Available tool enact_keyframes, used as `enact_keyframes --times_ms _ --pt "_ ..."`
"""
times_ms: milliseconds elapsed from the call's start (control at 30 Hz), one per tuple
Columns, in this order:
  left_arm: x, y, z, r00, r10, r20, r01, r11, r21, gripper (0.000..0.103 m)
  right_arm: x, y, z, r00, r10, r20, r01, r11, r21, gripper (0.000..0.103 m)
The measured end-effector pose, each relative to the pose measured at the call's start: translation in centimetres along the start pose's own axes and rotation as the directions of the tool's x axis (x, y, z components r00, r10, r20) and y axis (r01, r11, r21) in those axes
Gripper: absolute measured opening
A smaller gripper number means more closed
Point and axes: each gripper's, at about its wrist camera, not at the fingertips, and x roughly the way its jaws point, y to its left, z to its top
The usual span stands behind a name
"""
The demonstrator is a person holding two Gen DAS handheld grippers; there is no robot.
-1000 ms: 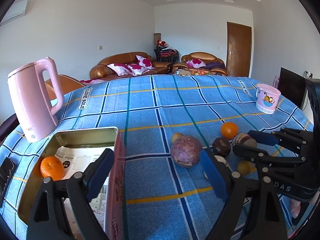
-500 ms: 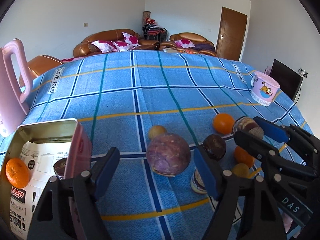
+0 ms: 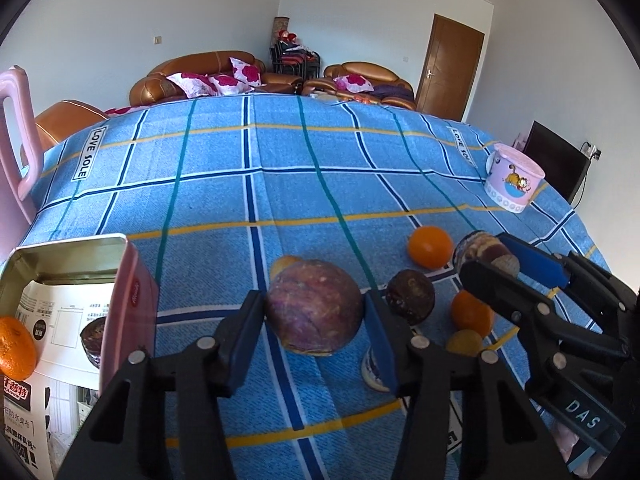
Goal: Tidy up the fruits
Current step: 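Grasp the cut fruit half with the right tool while the left tool grasps the purple fruit, then lift the purple fruit with the left tool while the right tool lifts the cut half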
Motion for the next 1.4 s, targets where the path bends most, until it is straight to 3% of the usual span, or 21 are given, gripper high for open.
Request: enact_keyframes --times_ms 533,1400 --pt "-2.2 0.0 -0.1 0.992 0.041 0.12 -0.042 0.999 0.004 0.053 -1.5 -0.2 -0.1 0.996 0.029 0.08 -0.03 1.0 0.01 0.044" --pt "-4.8 -1.0 -0.7 0.956 0.108 0.271 -0.12 0.992 0.026 0.053 -3.7 -0.2 -0.4 0.978 0.032 0.206 -0.031 0.999 -0.009 0.044"
